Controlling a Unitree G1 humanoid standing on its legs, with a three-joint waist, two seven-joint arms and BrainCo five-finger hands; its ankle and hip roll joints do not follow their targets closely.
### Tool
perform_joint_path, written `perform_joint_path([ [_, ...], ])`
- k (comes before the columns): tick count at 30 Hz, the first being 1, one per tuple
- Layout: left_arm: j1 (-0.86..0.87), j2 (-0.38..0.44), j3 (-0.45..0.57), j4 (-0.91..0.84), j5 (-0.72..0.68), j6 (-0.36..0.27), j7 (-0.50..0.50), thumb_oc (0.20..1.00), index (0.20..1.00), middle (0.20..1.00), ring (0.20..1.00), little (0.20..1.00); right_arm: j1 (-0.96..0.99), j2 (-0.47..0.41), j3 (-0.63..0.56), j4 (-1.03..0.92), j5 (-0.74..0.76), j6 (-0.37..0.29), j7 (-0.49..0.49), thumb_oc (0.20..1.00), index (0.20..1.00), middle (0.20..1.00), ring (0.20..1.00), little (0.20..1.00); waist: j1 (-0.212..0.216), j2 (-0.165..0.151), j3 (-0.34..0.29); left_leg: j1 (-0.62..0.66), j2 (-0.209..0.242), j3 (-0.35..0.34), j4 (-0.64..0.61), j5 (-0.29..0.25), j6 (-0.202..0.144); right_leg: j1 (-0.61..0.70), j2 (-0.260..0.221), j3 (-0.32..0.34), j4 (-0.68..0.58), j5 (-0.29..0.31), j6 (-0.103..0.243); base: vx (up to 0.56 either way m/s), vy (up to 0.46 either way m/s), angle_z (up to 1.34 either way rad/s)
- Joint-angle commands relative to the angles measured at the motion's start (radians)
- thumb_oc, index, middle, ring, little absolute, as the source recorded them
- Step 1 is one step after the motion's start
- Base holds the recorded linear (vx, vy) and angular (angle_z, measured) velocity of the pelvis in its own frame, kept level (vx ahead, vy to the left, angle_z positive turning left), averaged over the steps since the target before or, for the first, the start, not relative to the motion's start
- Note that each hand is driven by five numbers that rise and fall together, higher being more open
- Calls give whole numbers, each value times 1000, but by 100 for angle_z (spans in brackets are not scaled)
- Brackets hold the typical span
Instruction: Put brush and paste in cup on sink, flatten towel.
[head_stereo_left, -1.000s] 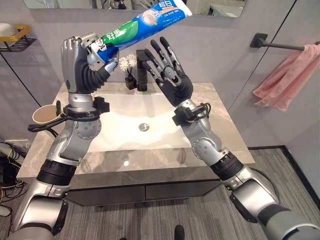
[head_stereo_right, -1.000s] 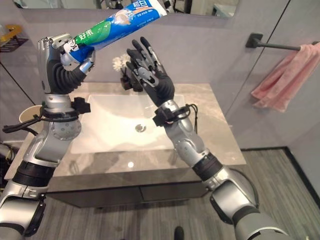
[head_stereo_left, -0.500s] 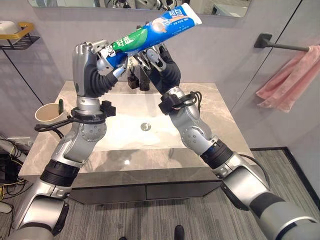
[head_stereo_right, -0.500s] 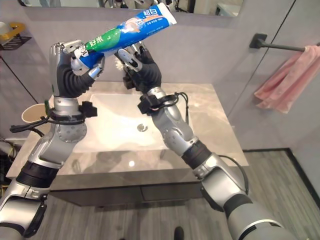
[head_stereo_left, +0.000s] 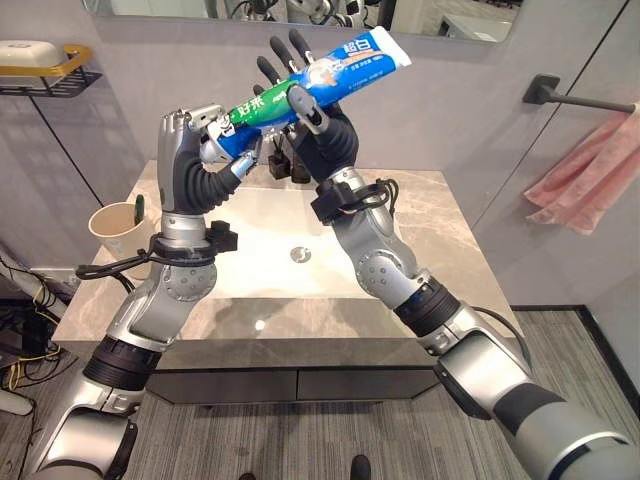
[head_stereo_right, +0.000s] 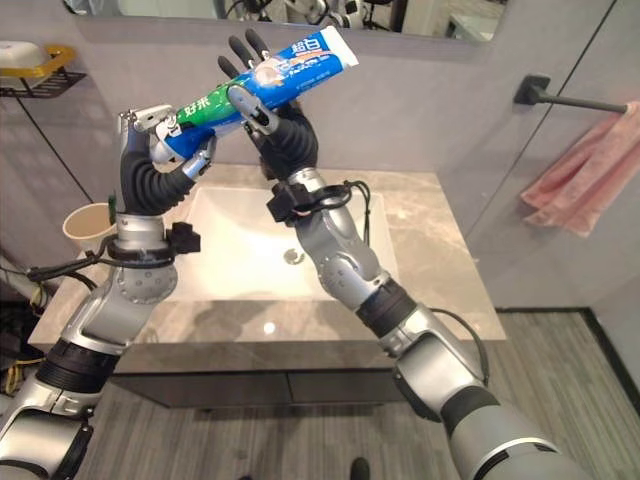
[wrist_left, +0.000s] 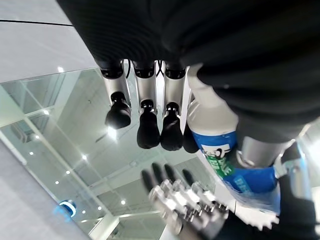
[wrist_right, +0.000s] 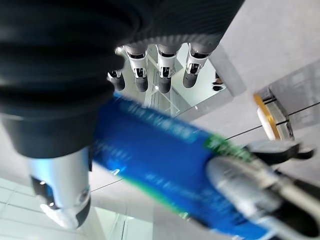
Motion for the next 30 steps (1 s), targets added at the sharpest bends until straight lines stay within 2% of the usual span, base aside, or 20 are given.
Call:
perform_joint_path([
  [1,-26,14,-15,-55,-43,-44,-15,200,200,200,200,200,-98,19,-84,-19,-6,-66,-3,1000,1000,1000,1000,1000,11,-47,-20,37,-44,-22,4,-10,47,68,-124,-3,-1,9,98,0,0,0],
  [2,-25,14,-15,-55,-43,-44,-16,200,200,200,200,200,-97,19,-83,-19,-6,-66,-3,1000,1000,1000,1000,1000,10,-47,-20,37,-44,-22,4,-10,47,68,-124,-3,-1,9,98,0,0,0],
  [3,-2,8,-19,-53,-55,-45,-27,200,200,200,200,200,-78,22,-84,-22,0,-64,-11,784,784,784,784,784,12,-47,-23,39,-46,-22,4,-11,48,72,-126,-5,-1,9,98,0,0,0],
  [4,-1,8,-19,-53,-55,-45,-28,200,200,200,200,200,-77,22,-84,-23,0,-64,-11,784,784,784,784,784,12,-47,-23,39,-46,-22,4,-11,48,73,-126,-5,-1,9,98,0,0,0],
  [6,5,6,-25,-54,-57,-41,-37,200,200,200,200,200,-62,26,-93,-21,3,-66,-20,200,200,200,200,200,13,-45,-24,40,-47,-24,4,-12,49,76,-126,-4,-1,8,97,0,0,0],
  [12,3,-2,-31,-46,-61,-34,-40,200,200,200,200,200,-30,41,-109,-12,1,-72,-45,200,200,200,200,200,12,-42,-26,43,-48,-29,4,-12,51,84,-129,-9,-1,5,94,0,0,0],
  [13,3,-5,-33,-45,-64,-32,-40,442,442,442,442,442,-19,46,-120,-13,4,-81,-56,200,200,200,200,200,13,-41,-27,43,-49,-31,4,-13,52,88,-128,-11,-1,5,93,0,0,0],
  [14,1,-7,-36,-44,-66,-30,-41,548,548,548,548,548,-13,50,-128,-10,4,-87,-66,200,200,200,200,200,13,-40,-27,44,-49,-34,4,-13,52,91,-129,-13,-1,4,92,0,0,0],
  [15,1,-9,-40,-42,-67,-28,-40,752,752,752,752,752,-7,56,-141,-11,-2,-98,-83,200,200,200,200,200,14,-40,-28,44,-49,-37,4,-13,53,94,-130,-18,-1,3,91,-8,3,6],
  [16,1,-9,-40,-42,-67,-28,-40,834,834,834,834,834,-7,57,-141,-11,-3,-98,-84,200,200,200,200,200,13,-40,-28,44,-49,-37,4,-13,53,95,-130,-18,-1,3,91,-12,4,11],
  [17,8,-11,-36,-40,-67,-19,-37,1000,1000,1000,1000,1000,7,70,-168,-7,-24,-122,-135,200,200,200,200,200,16,-38,-30,45,-50,-40,4,-14,54,99,-133,-18,-1,3,91,-12,11,17],
  [22,29,-7,-22,-45,-45,-4,-20,1000,1000,1000,1000,1000,26,120,-225,-13,-76,-156,-233,200,200,200,200,200,29,-34,-31,48,-56,-50,4,-15,59,110,-138,-27,-1,1,90,-12,14,13],
  [30,131,4,35,-120,-50,-14,13,1000,1000,1000,1000,1000,7,135,-313,-6,-152,-215,-329,200,200,200,200,200,92,-46,-24,14,-69,-110,4,-1,58,128,-150,-81,-1,-3,84,-26,5,16],
])
